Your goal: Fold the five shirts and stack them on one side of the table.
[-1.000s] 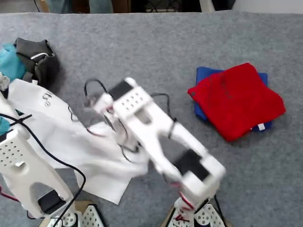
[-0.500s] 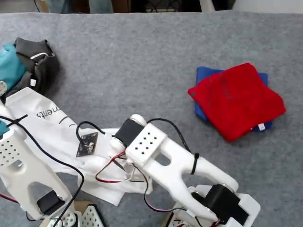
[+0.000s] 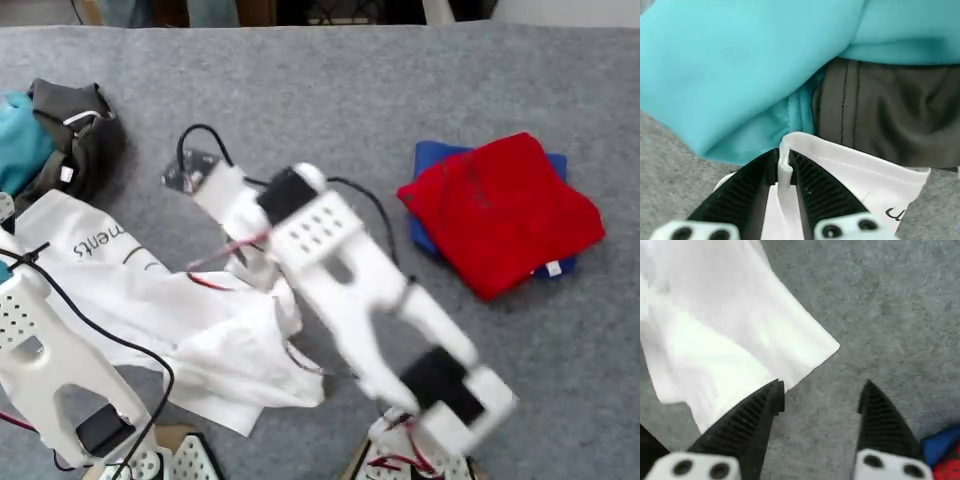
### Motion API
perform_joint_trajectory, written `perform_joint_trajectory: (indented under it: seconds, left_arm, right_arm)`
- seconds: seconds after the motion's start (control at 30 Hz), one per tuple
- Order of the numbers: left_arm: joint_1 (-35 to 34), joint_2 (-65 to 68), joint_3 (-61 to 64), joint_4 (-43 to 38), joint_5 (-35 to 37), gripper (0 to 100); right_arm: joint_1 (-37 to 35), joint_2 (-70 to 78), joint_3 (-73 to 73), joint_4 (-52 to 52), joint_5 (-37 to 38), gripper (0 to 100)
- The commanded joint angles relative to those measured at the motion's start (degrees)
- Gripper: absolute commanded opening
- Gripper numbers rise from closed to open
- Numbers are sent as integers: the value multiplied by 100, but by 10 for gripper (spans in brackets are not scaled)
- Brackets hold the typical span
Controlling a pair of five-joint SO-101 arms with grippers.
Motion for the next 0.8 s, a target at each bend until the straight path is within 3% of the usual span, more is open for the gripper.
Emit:
perform_joint_trajectory:
  seconds: [0.0, 0.1, 0.27, 0.37, 0.5, 0.63, 0.77]
  left_arm:
    - [-48, -97, -13, 26, -44, 29]
    - [-48, -70, -48, 26, -53, 29]
    - [22, 53, 40, -44, -18, 29]
    - [40, 457, 321, -484, 0, 29]
    - [13, 853, 391, -826, 0, 29]
    - [-4, 862, 171, -888, -18, 29]
    - [4, 1037, 119, -1037, -9, 29]
  right_arm:
    - [-35, 1253, -945, 149, -721, 57]
    - [62, 2290, -1508, 563, -765, 37]
    - [246, 3310, -2431, 1187, -765, 183]
    - [255, 3670, -2659, 1248, -765, 245]
    - [299, 4022, -2862, 1213, -765, 176]
    - [352, 4198, -3152, 1231, -765, 21]
    - [712, 3749, -3600, 1257, -897, 24]
